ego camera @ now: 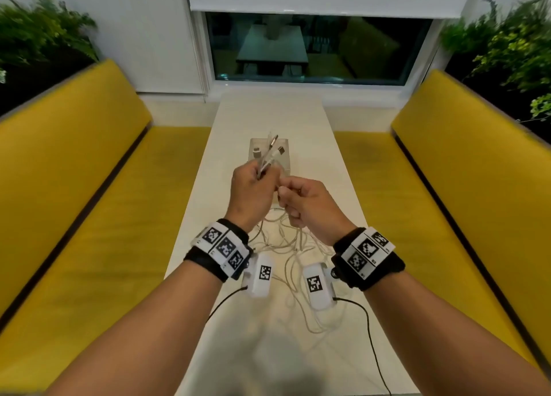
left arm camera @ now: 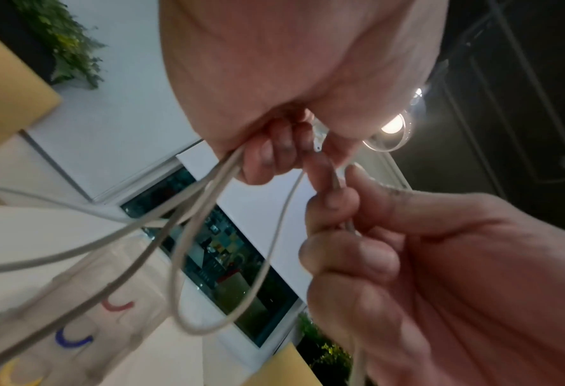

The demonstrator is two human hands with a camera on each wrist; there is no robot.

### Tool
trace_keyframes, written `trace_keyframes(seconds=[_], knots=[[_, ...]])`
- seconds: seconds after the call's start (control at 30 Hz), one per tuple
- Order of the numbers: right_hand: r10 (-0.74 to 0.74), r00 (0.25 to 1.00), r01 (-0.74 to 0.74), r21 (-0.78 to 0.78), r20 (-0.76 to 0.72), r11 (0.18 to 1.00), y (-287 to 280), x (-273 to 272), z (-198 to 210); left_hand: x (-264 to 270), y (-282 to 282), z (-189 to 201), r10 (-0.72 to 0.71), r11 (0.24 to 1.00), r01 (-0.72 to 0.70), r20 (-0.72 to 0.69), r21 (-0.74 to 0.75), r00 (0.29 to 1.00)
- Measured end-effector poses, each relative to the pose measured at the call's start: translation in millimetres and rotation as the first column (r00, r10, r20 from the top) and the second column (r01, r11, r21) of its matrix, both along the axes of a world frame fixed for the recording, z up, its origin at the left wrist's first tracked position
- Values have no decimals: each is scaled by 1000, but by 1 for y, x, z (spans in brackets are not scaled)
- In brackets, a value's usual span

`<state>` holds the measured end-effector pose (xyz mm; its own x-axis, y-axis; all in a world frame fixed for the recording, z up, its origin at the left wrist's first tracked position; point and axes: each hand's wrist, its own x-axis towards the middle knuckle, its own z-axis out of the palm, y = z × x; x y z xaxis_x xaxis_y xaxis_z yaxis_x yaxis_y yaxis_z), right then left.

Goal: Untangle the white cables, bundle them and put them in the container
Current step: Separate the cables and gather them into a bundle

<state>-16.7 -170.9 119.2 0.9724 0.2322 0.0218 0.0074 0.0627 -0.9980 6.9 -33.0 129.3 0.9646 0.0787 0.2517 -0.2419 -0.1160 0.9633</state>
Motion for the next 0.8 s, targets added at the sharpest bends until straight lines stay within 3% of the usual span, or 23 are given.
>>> trace_keyframes(seconds=[0.17,0.23,0.37,0.47,0.67,0.8], knots=[[53,996,-54,-12,-69,998,-13,-5,-33,23,24,27,172,985,-171,28,-19,985],[-8,992,4,-28,-125,1000,-19,-9,-61,32,36,36,182,982,-181,25,-47,983],[-100,977,58,-214,-189,975,-27,-23,-127,37,48,48,222,962,-208,67,-174,973],[-145,965,93,-232,-219,968,-29,-28,-148,37,49,43,224,957,-207,62,-202,973],[-233,934,256,50,-272,965,-20,-8,-100,26,37,0,128,988,-138,-136,-69,982],[-268,920,336,224,-287,915,-10,3,-61,18,28,-18,137,983,-150,-123,-102,983]])
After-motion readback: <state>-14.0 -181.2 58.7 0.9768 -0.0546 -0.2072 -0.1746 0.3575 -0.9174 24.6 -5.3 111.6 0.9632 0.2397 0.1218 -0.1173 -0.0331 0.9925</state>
